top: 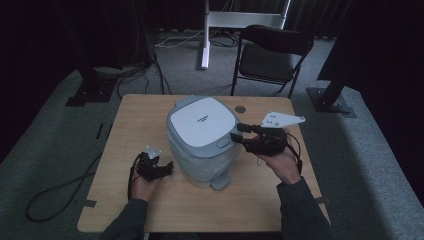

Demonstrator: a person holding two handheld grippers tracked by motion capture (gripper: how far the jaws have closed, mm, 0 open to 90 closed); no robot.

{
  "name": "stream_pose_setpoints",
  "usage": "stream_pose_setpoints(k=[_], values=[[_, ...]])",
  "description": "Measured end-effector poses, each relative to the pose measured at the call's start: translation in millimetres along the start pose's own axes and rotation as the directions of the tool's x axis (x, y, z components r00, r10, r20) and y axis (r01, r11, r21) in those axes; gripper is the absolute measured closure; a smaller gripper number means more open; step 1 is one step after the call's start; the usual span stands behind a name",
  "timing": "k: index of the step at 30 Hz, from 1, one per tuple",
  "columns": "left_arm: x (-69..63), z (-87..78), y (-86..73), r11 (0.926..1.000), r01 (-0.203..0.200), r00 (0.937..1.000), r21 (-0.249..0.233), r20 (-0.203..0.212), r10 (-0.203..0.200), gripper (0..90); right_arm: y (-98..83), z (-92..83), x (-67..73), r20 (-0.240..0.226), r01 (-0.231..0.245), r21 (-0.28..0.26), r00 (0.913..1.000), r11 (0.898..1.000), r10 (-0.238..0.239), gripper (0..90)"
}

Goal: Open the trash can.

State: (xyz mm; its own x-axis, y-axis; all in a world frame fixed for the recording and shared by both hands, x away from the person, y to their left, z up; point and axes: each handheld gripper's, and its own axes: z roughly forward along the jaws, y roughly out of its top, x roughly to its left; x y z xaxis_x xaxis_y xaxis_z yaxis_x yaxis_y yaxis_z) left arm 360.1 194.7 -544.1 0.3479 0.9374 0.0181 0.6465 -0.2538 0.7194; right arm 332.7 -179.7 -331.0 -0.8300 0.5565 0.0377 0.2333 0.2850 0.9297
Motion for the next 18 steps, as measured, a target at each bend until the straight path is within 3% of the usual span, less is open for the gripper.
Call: stream_pose_setpoints(k=[8,18], values=[[0.0,0.0,0.0,1.0000,0.000,1.0000,0.000,0.000,0.000,24.3,0.2,6.5,4.6,-0.040,0.017,0.004,0.9990,1.000,-0.017,65.5],[0.0,0.0,0.0,1.0000,0.000,1.0000,0.000,0.000,0.000,24.3,-0.6,6.2,11.2,-0.023,0.081,0.005,0.9964,0.997,-0.081,77.9]])
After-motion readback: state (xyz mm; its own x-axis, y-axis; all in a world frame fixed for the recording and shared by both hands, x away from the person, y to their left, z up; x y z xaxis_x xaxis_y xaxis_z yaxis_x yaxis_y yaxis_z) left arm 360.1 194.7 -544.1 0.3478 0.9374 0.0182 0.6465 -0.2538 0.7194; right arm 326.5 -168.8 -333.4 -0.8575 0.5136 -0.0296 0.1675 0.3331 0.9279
